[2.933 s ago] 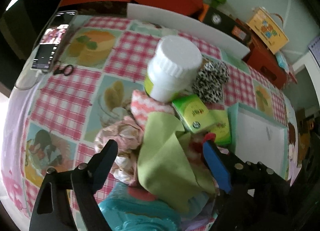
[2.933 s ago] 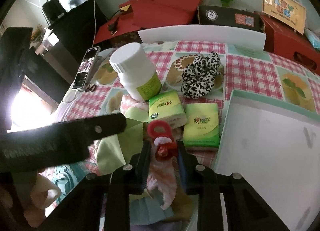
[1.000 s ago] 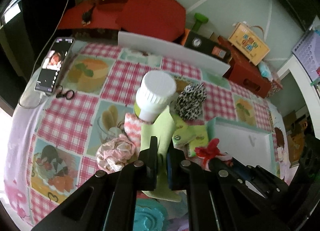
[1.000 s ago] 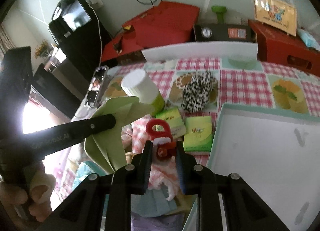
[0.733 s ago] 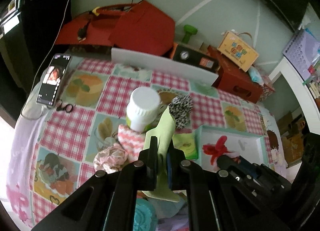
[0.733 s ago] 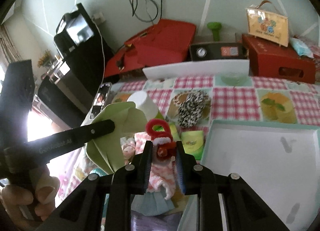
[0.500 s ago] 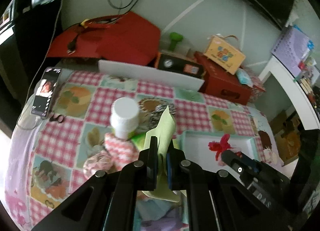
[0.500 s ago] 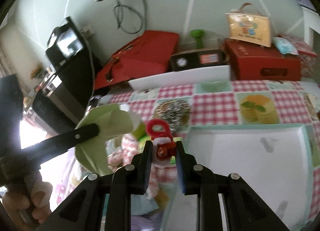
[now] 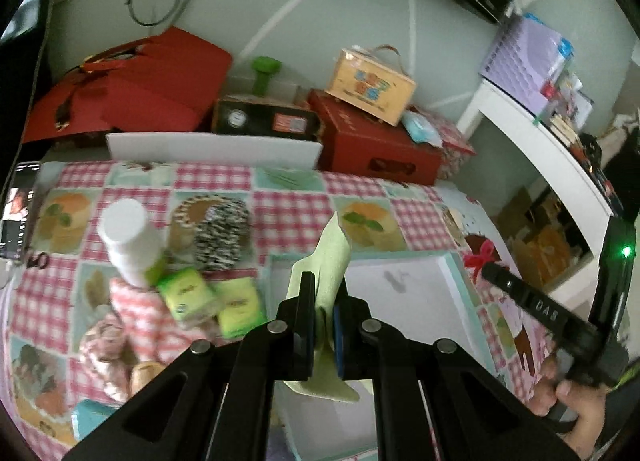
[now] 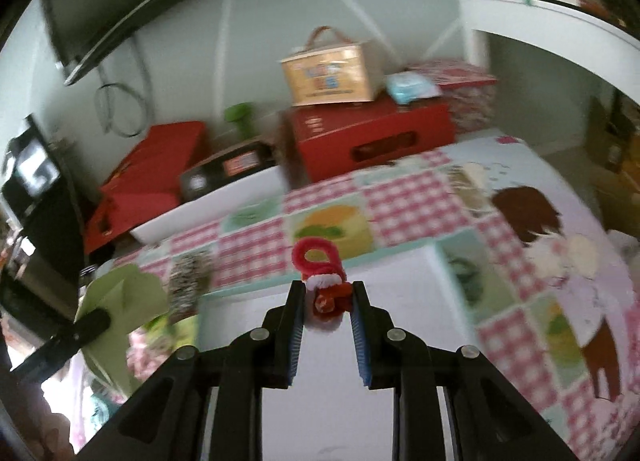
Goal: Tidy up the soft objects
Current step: 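Carry the green cloth and toy over the tray and open both tools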
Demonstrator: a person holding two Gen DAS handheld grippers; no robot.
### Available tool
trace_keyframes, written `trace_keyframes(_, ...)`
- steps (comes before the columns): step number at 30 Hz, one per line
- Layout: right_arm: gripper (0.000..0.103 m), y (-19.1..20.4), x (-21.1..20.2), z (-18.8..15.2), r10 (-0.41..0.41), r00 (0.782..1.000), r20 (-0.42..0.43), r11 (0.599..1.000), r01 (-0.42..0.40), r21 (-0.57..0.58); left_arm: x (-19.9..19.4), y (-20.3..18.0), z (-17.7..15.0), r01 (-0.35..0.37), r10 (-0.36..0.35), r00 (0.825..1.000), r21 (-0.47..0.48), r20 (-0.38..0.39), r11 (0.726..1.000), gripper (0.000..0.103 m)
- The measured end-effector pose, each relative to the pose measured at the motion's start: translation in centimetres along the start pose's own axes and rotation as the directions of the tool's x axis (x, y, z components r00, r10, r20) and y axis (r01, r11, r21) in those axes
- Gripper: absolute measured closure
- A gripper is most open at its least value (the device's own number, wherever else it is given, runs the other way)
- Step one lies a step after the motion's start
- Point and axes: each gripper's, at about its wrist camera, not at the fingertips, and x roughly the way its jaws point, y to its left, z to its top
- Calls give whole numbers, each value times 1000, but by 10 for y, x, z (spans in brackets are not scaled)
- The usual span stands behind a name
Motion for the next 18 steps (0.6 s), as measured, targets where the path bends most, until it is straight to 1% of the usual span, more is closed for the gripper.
trace_keyframes(1,79,-8,-1,0,-21,1000,3,1000,21,10,4,-4,-1,7,-7,1000,8,-7,1000,96)
trace_keyframes(4,79,-31,-1,3,-48,999,2,997,48,54,18,-14,-7,27,-27,999,27,-28,999,96)
trace_keyframes(9,79,-52,15,-1,-88,995,-39,989,92,113,47,-28,-20,48,-44,996,54,-81,997,96)
trace_keyframes(14,79,-53,37,-8,-104,991,-86,988,112,102,74,-35,-33,33,-22,989,71,-145,997,96)
trace_keyframes(18,79,-45,61,-16,-145,979,-141,986,155,63,91,-36,-42,4,13,980,84,-200,996,96)
